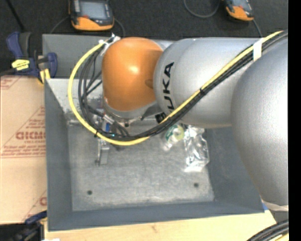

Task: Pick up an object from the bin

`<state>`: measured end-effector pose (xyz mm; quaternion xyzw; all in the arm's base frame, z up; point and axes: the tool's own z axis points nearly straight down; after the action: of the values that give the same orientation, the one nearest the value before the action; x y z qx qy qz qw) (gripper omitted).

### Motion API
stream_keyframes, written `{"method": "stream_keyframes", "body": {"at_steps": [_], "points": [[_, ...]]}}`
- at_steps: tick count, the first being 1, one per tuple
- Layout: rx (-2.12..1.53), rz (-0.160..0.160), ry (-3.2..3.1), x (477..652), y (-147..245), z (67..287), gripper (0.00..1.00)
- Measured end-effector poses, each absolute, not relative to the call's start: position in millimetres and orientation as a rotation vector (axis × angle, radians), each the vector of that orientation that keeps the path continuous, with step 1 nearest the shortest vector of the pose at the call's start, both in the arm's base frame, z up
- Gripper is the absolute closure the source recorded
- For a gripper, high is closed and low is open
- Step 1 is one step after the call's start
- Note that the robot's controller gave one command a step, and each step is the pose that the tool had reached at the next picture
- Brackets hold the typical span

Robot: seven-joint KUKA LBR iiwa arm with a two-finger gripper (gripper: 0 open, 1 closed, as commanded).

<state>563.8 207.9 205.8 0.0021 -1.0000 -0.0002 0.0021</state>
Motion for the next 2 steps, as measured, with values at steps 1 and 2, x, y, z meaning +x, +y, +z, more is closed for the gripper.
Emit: {"method": "stream_keyframes", "body": {"at_steps": [1, 2], "points": [[0.084, -0.011, -3.168, 625.5, 130, 91, 0.00], [0.014, -0.001, -3.151, 638.7, 98, 115, 0.00]]}}
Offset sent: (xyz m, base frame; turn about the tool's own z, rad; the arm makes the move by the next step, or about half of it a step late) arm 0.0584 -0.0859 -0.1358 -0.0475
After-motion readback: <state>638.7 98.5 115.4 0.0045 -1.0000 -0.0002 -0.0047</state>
